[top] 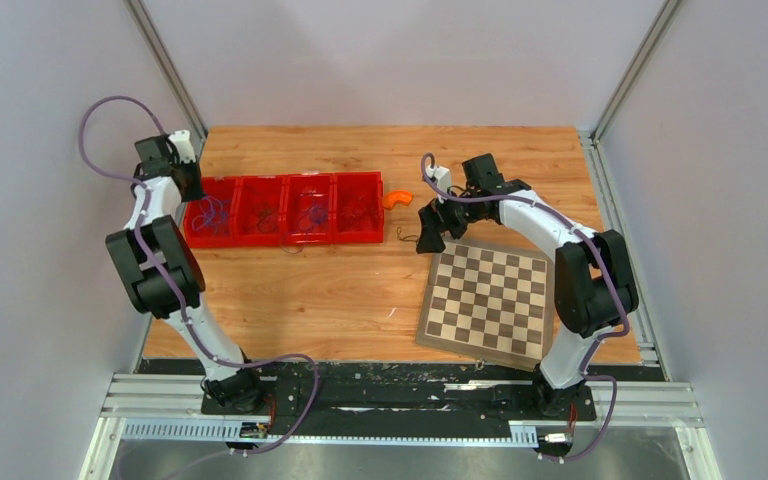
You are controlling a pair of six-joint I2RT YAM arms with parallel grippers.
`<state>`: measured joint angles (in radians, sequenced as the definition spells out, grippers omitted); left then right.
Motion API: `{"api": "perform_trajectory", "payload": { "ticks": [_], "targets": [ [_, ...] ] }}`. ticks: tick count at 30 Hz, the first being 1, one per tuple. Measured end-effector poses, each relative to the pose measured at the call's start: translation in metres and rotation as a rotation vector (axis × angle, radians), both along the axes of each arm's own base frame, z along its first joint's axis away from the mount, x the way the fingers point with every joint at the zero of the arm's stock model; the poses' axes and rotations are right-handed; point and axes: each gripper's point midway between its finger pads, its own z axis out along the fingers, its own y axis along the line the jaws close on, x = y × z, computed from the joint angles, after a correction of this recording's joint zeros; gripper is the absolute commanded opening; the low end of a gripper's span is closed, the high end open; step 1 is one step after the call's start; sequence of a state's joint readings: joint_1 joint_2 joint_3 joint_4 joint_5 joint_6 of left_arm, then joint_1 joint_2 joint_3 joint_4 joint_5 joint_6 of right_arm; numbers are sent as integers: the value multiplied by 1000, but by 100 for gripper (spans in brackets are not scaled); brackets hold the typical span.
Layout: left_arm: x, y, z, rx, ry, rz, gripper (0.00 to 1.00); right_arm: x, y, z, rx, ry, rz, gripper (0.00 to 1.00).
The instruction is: Untangle the cables
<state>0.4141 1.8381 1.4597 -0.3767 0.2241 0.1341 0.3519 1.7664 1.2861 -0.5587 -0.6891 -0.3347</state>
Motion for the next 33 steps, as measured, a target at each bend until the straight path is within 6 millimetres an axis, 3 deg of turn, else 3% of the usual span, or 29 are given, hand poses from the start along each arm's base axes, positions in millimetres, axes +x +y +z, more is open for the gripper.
{"api": "perform_trajectory", "payload": {
  "ticks": [5,7,9,12,16,20,28,33],
  "targets": [
    [9,-1,-57,27,118,-7,4,-5,-3,-3,-16,21,5,100],
    [15,-4,-72,27,155,-23,10,-7,-4,-4,-24,25,6,100],
    [15,-7,-84,21,185,-31,27,-8,-6,-5,-31,27,11,100],
    [13,-10,-84,22,204,-49,58,-9,-8,-7,-46,25,16,100],
    [11,-6,-61,51,199,-45,81,-9,-12,-10,-72,16,22,100],
    [6,-4,-15,98,143,-49,96,-9,-18,-14,-108,-2,31,99],
    [2,-24,100,114,-102,-95,100,-11,-28,-18,-173,-17,47,93],
    [1,-44,128,42,-182,-137,100,-3,-22,-26,-214,-24,64,89]
  ]
}}
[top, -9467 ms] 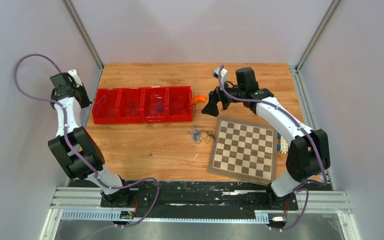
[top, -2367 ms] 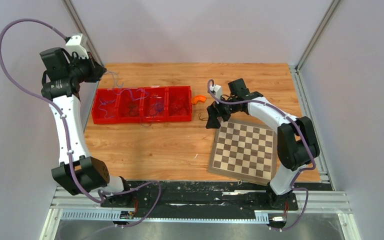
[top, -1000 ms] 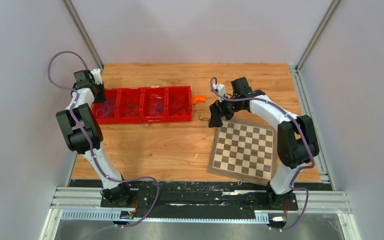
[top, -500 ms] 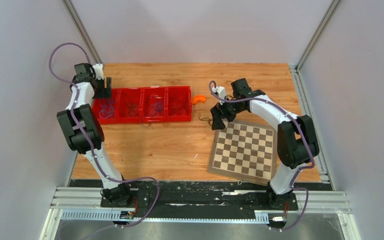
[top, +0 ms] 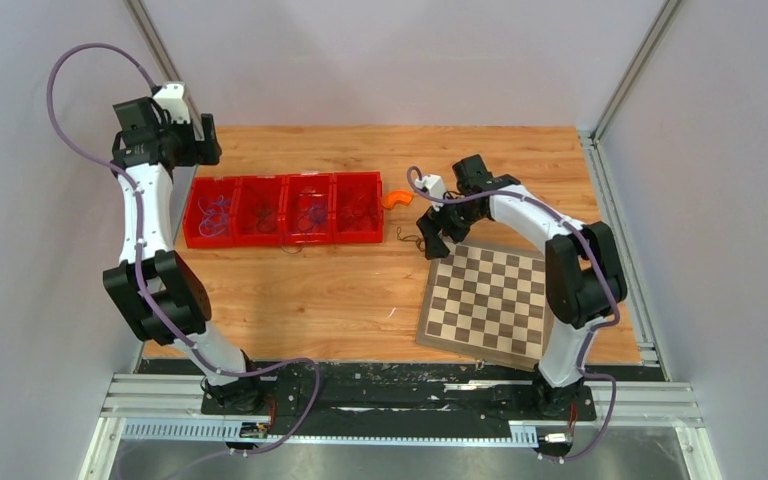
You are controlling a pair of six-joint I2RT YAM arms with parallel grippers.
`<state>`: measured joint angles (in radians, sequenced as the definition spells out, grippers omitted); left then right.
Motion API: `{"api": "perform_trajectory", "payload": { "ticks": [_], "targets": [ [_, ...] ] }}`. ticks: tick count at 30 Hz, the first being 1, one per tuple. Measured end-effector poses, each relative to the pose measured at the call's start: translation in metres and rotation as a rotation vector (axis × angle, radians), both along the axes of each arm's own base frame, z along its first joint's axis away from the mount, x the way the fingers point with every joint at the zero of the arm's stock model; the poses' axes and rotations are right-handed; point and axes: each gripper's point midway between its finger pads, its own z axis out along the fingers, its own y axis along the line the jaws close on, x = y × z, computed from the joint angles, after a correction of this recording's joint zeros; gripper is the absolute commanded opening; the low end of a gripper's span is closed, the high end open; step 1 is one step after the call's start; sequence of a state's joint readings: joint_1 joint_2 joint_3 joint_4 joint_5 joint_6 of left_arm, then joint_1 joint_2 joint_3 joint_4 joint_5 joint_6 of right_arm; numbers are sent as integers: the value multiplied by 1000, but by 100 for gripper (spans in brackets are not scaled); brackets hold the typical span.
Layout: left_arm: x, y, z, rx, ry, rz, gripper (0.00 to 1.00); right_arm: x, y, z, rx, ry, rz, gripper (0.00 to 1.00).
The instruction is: Untangle the cables
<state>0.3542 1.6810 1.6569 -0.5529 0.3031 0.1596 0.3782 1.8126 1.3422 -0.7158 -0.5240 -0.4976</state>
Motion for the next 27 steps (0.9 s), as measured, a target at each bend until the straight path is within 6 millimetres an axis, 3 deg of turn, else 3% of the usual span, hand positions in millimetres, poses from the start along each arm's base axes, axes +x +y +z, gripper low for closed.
{"api": "perform_trajectory", "payload": {
  "ticks": [3,5,9,12,13,14,19,20,22,27],
  "targets": [
    [-1,-11,2,-35,-11,-27,100,9,5,-13,-33,7,4,84],
    [-4,-18,0,-52,-7,-42,100,18,7,-24,-55,11,0,75],
    [-10,-31,-2,-76,-3,-64,100,40,12,-28,-72,-25,-8,42],
    [-15,-41,3,-86,-16,-79,100,46,10,-28,-89,-48,-13,9],
    [-16,-43,6,-89,-22,-84,100,47,8,-29,-97,-51,-16,1],
    [-17,-44,10,-92,-32,-88,100,48,8,-29,-102,-55,-16,0],
    [-17,-55,26,-107,-81,-126,100,48,7,-27,-104,-69,-1,2],
    [-17,-58,28,-109,-90,-136,100,47,7,-25,-97,-72,3,19],
    [-16,-65,31,-116,-102,-159,100,45,9,-19,-81,-75,7,64],
    [-17,-87,38,-128,-126,-229,100,47,16,-3,-40,-105,19,81]
  ]
}}
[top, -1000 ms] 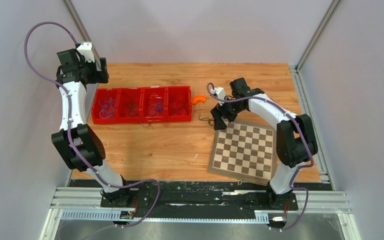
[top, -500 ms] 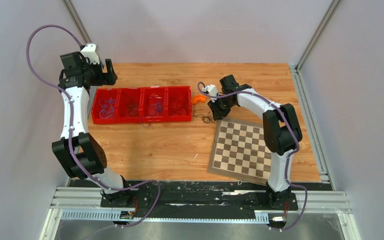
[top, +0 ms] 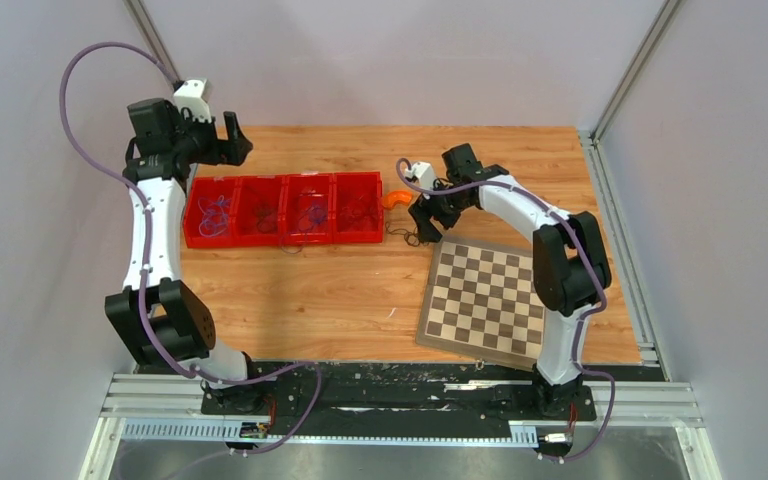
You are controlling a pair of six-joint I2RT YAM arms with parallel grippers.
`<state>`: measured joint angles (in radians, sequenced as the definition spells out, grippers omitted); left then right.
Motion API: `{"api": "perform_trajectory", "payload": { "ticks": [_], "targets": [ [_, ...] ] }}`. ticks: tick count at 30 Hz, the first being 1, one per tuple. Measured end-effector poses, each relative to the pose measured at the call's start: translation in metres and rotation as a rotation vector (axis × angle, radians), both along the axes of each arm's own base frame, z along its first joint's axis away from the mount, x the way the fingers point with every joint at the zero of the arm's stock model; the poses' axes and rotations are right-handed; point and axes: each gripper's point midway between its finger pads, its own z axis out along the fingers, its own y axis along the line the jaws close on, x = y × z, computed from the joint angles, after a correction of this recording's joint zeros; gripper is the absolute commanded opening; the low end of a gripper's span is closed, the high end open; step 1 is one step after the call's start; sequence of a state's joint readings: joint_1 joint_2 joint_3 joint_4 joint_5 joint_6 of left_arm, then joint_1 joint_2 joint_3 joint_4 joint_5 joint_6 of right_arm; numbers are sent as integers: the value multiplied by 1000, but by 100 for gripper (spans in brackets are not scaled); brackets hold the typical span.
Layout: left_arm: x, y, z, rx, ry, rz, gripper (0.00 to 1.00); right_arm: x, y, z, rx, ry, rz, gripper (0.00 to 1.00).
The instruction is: Untangle the cables
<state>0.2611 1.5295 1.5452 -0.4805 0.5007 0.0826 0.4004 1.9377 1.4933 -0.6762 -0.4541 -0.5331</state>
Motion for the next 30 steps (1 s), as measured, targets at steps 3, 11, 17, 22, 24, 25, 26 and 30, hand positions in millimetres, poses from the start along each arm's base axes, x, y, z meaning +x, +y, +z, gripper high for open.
{"api": "perform_trajectory", "payload": {
  "ticks": [3,11,17,22,24,25,26,30],
  "targets": [
    [-2,-12,7,-7,-22,-35,100,7,5,1,13,-5,10,83],
    [-5,-22,18,-38,-48,-57,100,24,18,-24,14,11,54,54],
    [-5,-25,24,-42,-70,-69,100,16,19,-40,15,50,103,1],
    [-6,-32,32,-54,-99,-116,100,4,25,-18,74,38,146,0],
    [-9,-40,34,-67,-109,-161,100,-3,28,3,111,17,159,0],
    [-10,-44,36,-76,-113,-188,100,-5,29,17,134,0,165,0],
    [-12,-50,37,-83,-118,-218,100,-7,32,36,164,-29,174,0],
    [-24,-86,43,-121,-137,-381,100,-23,40,111,289,-133,209,0]
  ]
}}
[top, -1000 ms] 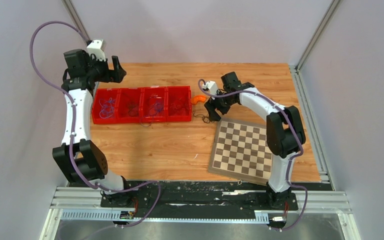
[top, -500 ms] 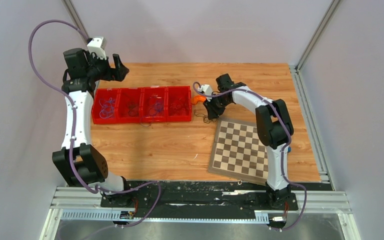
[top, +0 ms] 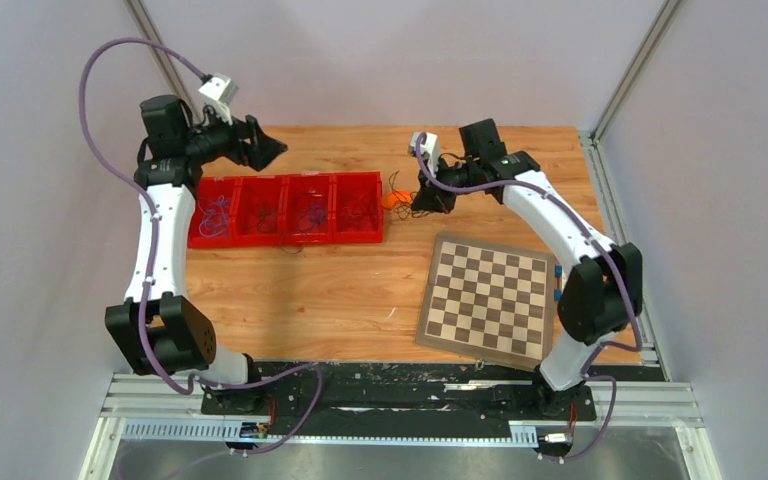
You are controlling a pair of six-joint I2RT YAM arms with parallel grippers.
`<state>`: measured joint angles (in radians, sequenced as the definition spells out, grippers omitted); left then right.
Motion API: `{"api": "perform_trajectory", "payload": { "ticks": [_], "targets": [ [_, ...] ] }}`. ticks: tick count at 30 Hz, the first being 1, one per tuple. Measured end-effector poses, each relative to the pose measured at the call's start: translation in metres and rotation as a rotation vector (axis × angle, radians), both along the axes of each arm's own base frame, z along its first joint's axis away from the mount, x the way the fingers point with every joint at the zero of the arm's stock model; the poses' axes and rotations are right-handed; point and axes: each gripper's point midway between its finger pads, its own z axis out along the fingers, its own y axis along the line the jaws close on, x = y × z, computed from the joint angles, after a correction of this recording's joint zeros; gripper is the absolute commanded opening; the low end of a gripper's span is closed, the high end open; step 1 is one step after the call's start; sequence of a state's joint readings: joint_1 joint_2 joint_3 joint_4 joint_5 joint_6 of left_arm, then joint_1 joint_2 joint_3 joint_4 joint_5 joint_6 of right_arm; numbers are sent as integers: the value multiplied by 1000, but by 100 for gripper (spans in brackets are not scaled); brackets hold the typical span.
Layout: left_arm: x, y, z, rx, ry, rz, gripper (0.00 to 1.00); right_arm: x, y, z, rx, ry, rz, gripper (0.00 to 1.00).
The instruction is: Untangle the cables
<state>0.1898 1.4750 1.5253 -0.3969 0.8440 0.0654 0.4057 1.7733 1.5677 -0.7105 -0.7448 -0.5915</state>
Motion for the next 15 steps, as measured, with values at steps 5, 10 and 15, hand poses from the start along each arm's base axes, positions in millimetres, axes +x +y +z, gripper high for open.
{"api": "perform_trajectory", "payload": {
  "ticks": [5,10,15],
  "targets": [
    [-48,-86,-11,22,-40,-308,98,-39,15,71,126,-108,95,0],
    [-75,-142,-22,-67,52,-434,97,-67,39,69,115,-123,178,0],
    [-94,-175,-49,-185,232,-457,91,-86,54,72,109,-158,234,0]
  ]
}}
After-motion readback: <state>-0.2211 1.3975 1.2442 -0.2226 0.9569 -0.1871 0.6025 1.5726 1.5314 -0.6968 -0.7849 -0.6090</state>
